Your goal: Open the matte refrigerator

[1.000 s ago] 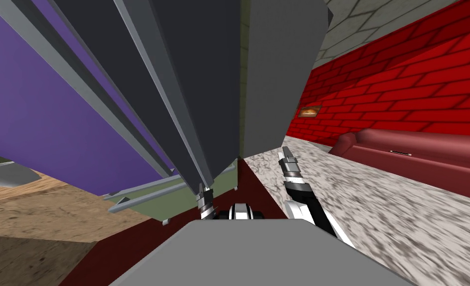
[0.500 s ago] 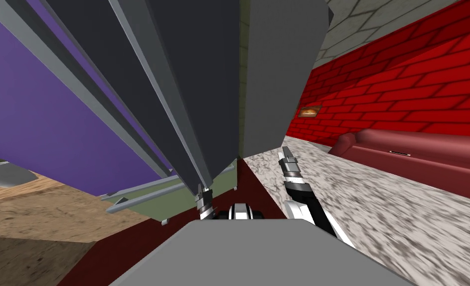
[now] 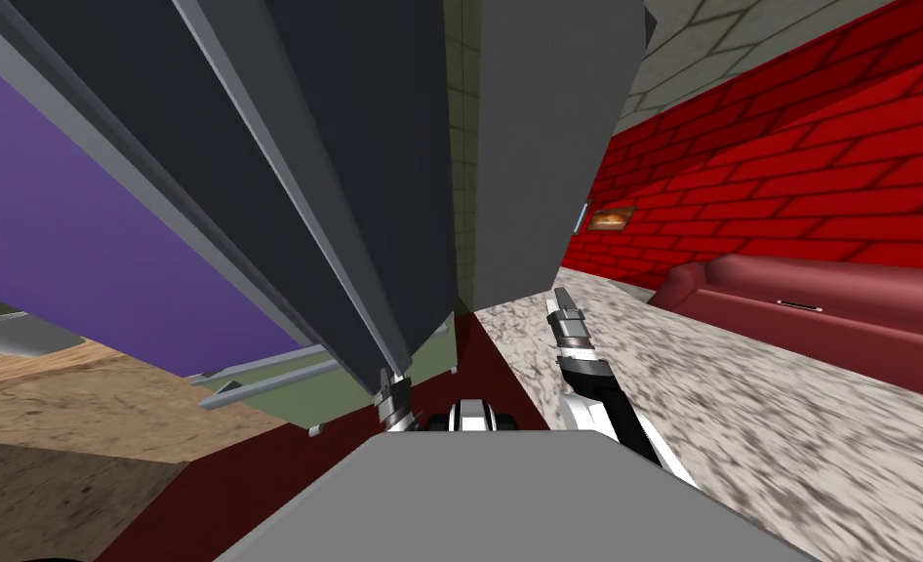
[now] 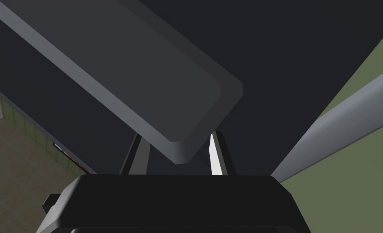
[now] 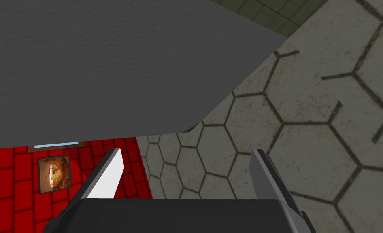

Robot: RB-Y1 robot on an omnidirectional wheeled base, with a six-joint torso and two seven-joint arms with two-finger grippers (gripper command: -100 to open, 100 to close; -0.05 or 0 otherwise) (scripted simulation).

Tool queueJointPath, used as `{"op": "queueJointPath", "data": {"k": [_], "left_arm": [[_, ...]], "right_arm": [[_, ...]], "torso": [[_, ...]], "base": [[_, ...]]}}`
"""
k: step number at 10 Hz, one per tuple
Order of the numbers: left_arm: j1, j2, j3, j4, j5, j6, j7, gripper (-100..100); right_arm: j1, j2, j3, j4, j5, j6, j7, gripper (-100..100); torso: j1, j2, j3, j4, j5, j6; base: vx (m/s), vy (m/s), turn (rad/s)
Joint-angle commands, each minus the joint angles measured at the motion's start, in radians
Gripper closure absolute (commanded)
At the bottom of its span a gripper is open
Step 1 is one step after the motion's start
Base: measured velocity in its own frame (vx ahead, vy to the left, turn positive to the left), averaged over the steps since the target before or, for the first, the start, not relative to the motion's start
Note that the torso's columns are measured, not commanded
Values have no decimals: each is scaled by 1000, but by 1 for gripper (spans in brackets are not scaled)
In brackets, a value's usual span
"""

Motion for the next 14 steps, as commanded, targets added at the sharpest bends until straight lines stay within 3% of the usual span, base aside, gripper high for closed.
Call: {"op": "queueJointPath", "data": {"k": [1,2,4,6,11,12,14], "left_arm": [[23,-20,-24,-25,10,-24,-21,100],[19,-9,2,-14,15,-14,-19,100],[43,-13,9,-24,49,-50,-37,100],[64,-14,13,-37,77,-87,-54,100],[116,-17,23,-68,149,-180,-94,100],[137,-16,13,-78,152,-171,-105,-100],[168,-8,-10,-133,165,-171,-139,-100]], "right_arm": [[0,0,0,0,0,0,0,0],[0,0,0,0,0,0,0,0],[0,0,0,0,0,0,0,0],[0,0,0,0,0,0,0,0],[0,0,0,0,0,0,0,0],[0,0,0,0,0,0,0,0],[0,0,0,0,0,0,0,0]], "torso": [[1,0,0,1,-1,1],[2,-1,-1,2,-2,2],[7,-2,0,-3,4,-3],[-2,-6,-1,-6,3,0],[1,-12,-6,-5,2,5],[1,-11,-6,-5,1,5],[29,-4,0,-6,11,-1]], "base": [[33,-199,48],[-3,-93,45],[71,-178,76],[107,-282,109],[114,-295,79],[35,-139,8],[-25,40,-111]]}}
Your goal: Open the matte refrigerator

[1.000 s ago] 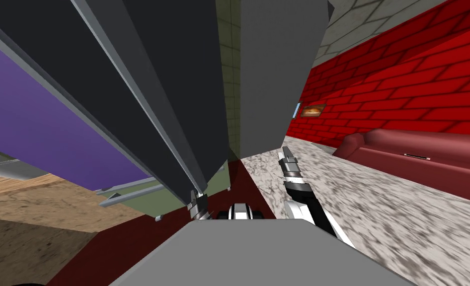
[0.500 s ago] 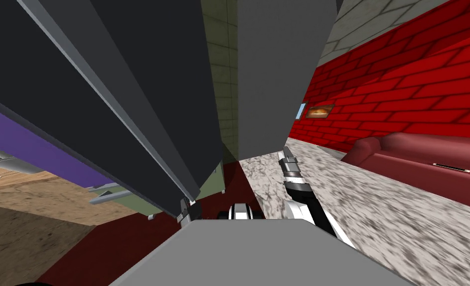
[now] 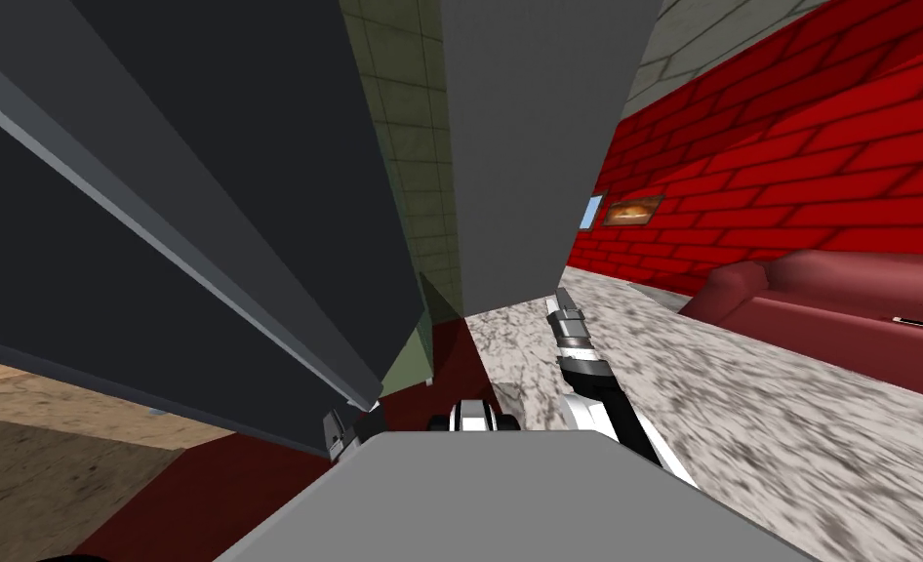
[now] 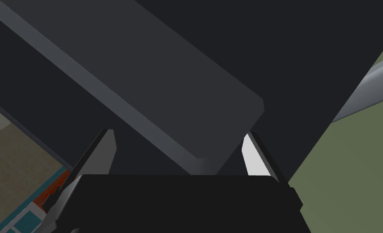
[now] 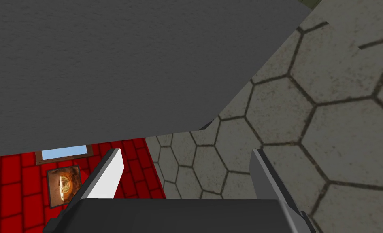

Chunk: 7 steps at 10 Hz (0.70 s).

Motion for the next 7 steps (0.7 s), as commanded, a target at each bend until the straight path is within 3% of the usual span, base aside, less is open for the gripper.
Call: {"op": "queueJointPath", "data": {"k": [1,2,4,7], "left_arm": [[35,13,-27,-71,16,4,-44,-100],[35,13,-27,-76,16,4,-44,-100],[65,21,-50,-131,29,4,-78,-100],[96,29,-73,-186,42,4,-111,-100]], "right_arm": [[0,0,0,0,0,0,0,0],[0,0,0,0,0,0,0,0],[0,0,0,0,0,0,0,0],[0,0,0,0,0,0,0,0]], "torso": [[-1,2,-1,2,-3,-3],[-9,2,-2,2,-6,-4],[-24,0,-1,0,-7,-2],[-28,3,-1,3,-11,0]], "base": [[-8,73,-67],[-4,58,-3],[7,32,-53],[1,9,-43]]}}
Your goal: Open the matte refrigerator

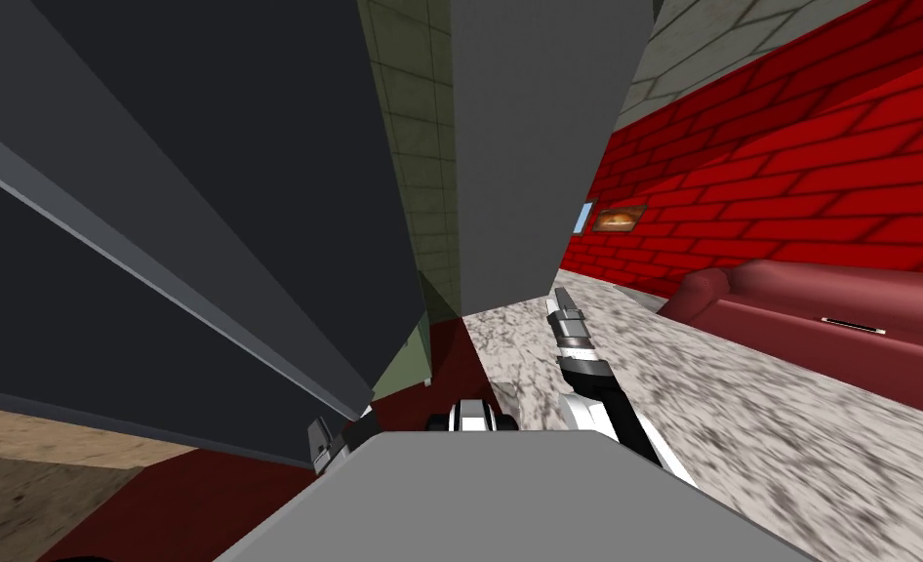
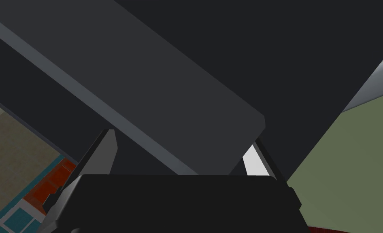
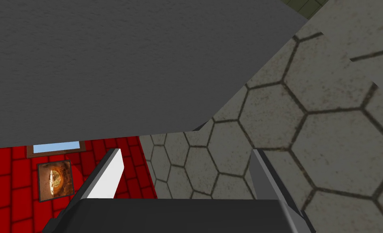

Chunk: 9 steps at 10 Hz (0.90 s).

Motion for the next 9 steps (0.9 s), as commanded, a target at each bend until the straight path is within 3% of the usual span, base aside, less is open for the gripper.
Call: {"op": "queueJointPath", "data": {"k": [1,4,8,9], "left_arm": [[10,6,-15,-46,1,-3,-18,-100],[41,14,-38,-98,13,-3,-51,-100],[41,14,-38,-102,13,-3,-51,-100],[53,17,-35,-75,29,10,-49,-100]], "right_arm": [[0,0,0,0,0,0,0,0],[0,0,0,0,0,0,0,0],[0,0,0,0,0,0,0,0],[0,0,0,0,0,0,0,0]], "torso": [[-1,1,-1,1,-2,0],[-3,3,-3,3,-6,-1],[-5,3,-3,4,-8,-1],[-5,4,-3,4,-8,-1]], "base": [[0,3,-31],[1,9,-43],[-2,3,-6],[0,9,8]]}}
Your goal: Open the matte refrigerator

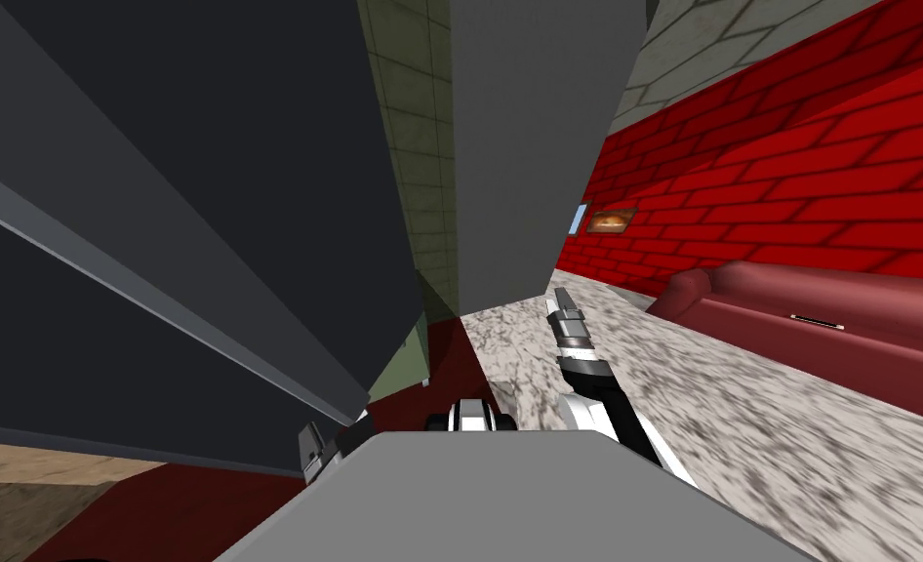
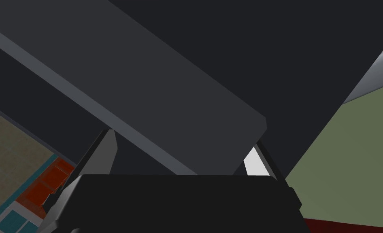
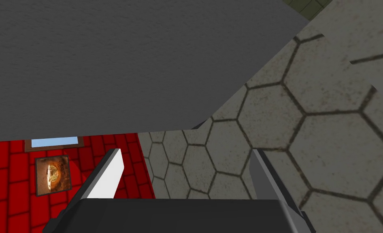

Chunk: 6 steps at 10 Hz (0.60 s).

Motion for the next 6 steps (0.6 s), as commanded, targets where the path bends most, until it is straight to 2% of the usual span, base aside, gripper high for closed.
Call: {"op": "queueJointPath", "data": {"k": [1,6], "left_arm": [[3,0,0,4,3,2,-1,0],[9,-1,0,19,11,13,-4,0]], "right_arm": [[0,0,0,0,0,0,0,0],[0,0,0,0,0,0,0,0]], "torso": [[2,0,3,-3,5,-1],[14,0,7,-8,15,-3]], "base": [[1,7,5],[0,0,0]]}}
